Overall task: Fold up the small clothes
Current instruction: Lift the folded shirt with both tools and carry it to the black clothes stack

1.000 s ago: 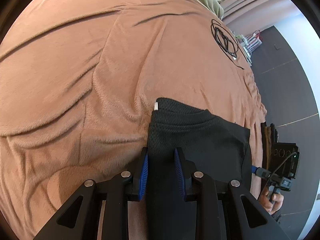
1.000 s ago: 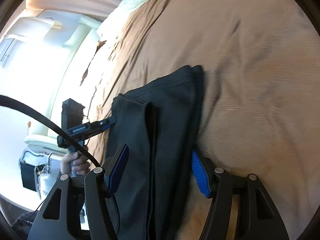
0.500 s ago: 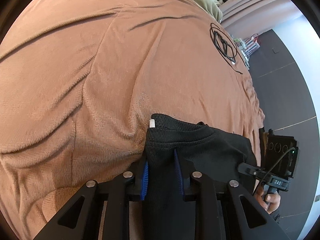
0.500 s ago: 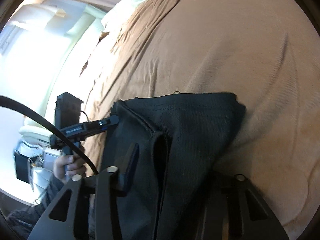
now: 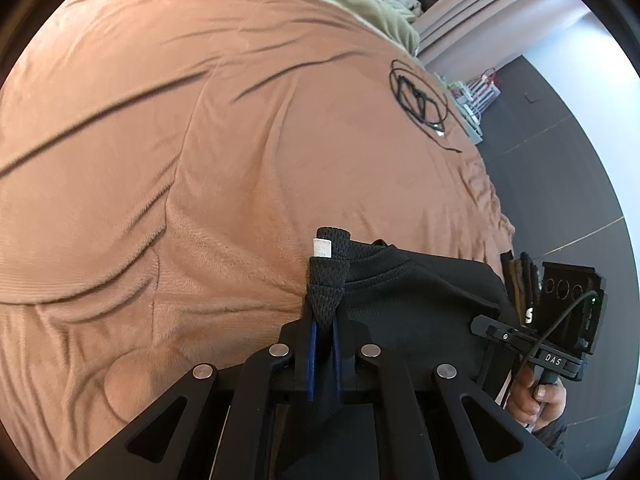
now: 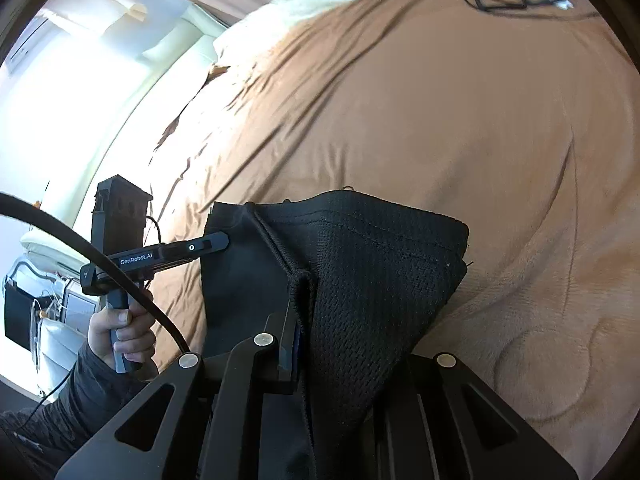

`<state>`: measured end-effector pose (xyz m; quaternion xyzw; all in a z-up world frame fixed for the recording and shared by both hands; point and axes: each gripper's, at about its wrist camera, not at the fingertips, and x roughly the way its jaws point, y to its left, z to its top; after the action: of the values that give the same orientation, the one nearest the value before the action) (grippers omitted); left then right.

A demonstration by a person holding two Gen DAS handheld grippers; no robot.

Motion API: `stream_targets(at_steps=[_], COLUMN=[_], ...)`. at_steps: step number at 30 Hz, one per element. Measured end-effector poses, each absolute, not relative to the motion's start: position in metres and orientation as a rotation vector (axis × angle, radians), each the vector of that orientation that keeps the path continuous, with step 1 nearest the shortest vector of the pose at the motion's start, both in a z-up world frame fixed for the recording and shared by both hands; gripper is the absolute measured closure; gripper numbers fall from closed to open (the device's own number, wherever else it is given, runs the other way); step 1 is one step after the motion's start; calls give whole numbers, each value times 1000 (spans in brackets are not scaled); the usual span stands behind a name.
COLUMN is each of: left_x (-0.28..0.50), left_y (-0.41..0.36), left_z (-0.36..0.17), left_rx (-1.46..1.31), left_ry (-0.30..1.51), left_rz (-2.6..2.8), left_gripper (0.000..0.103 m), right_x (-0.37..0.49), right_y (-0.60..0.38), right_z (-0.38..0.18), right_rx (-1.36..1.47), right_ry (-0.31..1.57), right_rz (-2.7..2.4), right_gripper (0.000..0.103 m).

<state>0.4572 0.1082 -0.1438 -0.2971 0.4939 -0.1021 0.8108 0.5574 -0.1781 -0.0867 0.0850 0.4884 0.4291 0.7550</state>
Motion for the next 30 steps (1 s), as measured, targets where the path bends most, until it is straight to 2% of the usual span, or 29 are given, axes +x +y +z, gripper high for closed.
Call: stream_targets(at_steps=[16, 30], left_x=[423, 411], left_y=[79, -9], left_z=[-40, 50], left_rx=[-568, -494], left_ry=[893, 775], left_rz=[-309, -484], left_gripper=[99, 99], right_x=[468, 345], right_y=[-214, -306], right_z=[-4, 70], right_rx=[146, 97], right_ry=[842, 640], right_rz=[919, 794], right_gripper=[95, 95])
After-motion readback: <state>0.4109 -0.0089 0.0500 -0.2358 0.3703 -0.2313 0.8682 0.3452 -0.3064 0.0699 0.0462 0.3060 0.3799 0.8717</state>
